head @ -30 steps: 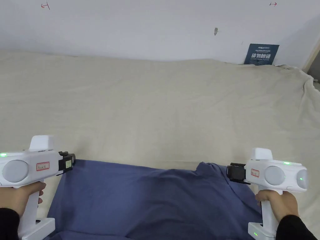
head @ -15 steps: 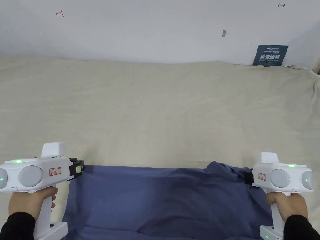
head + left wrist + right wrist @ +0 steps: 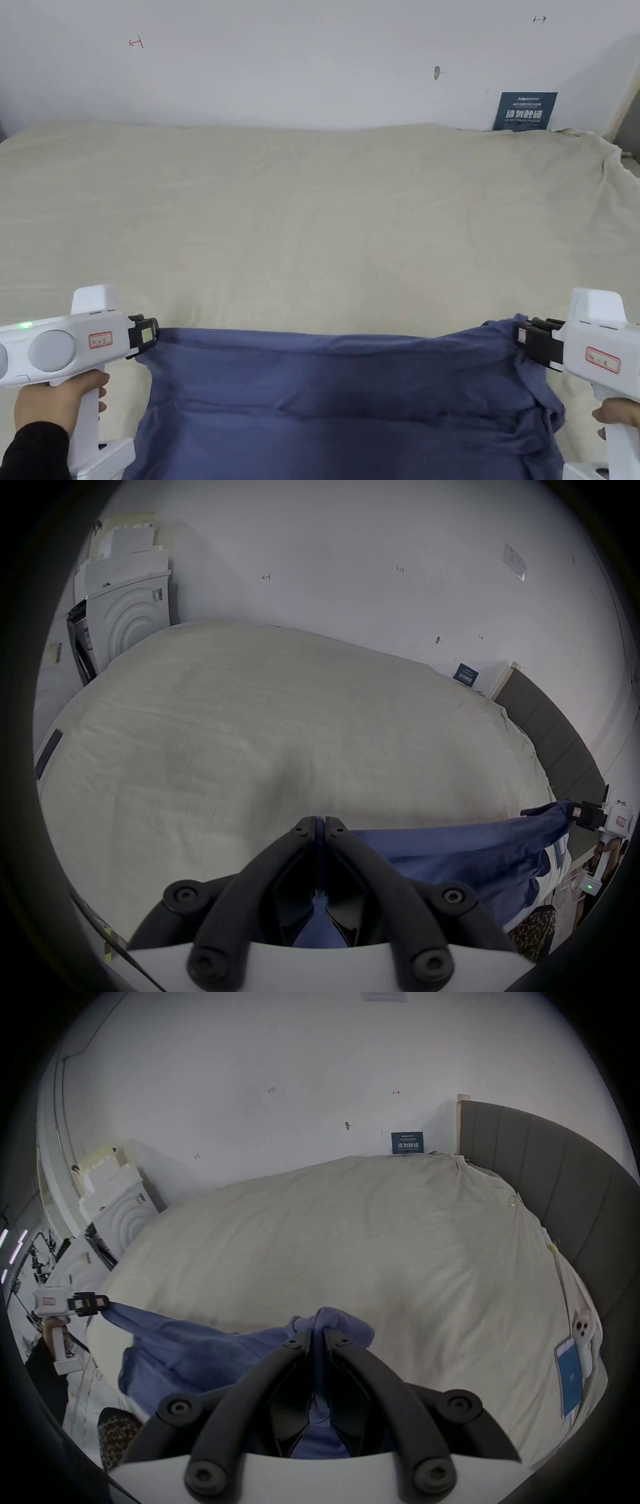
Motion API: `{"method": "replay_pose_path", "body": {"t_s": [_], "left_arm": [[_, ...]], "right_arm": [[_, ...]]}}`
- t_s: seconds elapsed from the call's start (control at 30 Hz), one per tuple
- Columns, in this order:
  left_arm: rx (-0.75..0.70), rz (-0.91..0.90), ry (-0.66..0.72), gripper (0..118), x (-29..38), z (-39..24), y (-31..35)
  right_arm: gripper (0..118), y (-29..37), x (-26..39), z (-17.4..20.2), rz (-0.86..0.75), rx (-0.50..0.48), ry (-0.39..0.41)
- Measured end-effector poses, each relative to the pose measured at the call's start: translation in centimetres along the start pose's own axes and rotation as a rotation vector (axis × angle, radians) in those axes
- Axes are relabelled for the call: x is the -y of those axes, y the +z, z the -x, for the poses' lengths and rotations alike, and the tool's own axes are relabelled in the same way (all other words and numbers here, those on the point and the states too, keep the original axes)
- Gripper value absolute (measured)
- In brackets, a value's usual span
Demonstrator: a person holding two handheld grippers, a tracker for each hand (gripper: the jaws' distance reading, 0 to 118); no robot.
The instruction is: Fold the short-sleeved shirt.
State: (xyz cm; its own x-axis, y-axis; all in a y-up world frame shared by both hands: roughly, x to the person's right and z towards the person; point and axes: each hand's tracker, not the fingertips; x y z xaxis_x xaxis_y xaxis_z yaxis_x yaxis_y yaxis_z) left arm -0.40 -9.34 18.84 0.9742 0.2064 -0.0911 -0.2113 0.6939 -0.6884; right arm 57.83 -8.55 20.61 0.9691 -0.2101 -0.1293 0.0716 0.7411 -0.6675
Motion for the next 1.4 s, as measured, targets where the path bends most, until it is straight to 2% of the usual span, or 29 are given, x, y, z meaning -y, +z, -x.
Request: {"method": "replay_pose_path", "body": {"t_s": [0.23, 0.43, 0.57, 0.73, 0.87, 0.93, 0.97, 1.0, 1.03, 1.1, 1.13, 1.27, 1.4], "left_arm": [[-0.015, 0.063, 0.026, 2, 6.6, 1.6, 2.7], [-0.053, 0.137, 0.003, 2, 11.7, 1.8, 2.4], [-0.085, 0.155, -0.029, 2, 13.8, 2.6, 0.4], [-0.111, 0.18, -0.064, 2, 15.0, 2.7, -0.5], [-0.122, 0.193, -0.097, 3, 15.3, 2.7, -0.8], [-0.113, 0.203, -0.07, 17, 14.8, 2.4, -0.3], [-0.101, 0.204, -0.049, 32, 14.4, 2.5, 0.1], [-0.08, 0.186, -0.038, 60, 14.1, 2.4, 0.5], [-0.064, 0.154, -0.032, 79, 13.7, 1.8, 1.7], [-0.047, 0.068, -0.027, 107, 12.8, 1.3, 3.2], [-0.034, 0.023, -0.029, 108, 12.2, 0.9, 4.1], [-0.012, -0.127, -0.052, 108, 9.4, -1.1, 7.3], [-0.023, -0.26, -0.07, 108, 7.4, -3.0, 9.4]], "right_arm": [[5, 3.5, 6.7, -1.2, 0.044, -0.013, -0.06], [5, 2.9, 12.6, -1.7, 0.13, 0.041, -0.125], [5, 2.1, 15.7, -1.6, 0.167, 0.095, -0.133], [5, 0.9, 17.5, -1.7, 0.191, 0.151, -0.143], [5, 1.0, 17.2, -1.4, 0.187, 0.158, -0.157], [9, 1.7, 16.4, -1.0, 0.182, 0.155, -0.157], [18, 2.4, 15.8, -0.6, 0.174, 0.158, -0.152], [38, 3.0, 15.1, -0.2, 0.148, 0.171, -0.139], [54, 3.8, 14.2, 0.2, 0.109, 0.172, -0.123], [86, 5.3, 12.2, 1.2, 0.037, 0.16, -0.104], [89, 6.0, 11.1, 1.8, -0.004, 0.159, -0.099], [89, 8.6, 6.9, 4.3, -0.172, 0.124, -0.06], [89, 10.0, 4.4, 7.1, -0.301, 0.142, 0.009]]}}
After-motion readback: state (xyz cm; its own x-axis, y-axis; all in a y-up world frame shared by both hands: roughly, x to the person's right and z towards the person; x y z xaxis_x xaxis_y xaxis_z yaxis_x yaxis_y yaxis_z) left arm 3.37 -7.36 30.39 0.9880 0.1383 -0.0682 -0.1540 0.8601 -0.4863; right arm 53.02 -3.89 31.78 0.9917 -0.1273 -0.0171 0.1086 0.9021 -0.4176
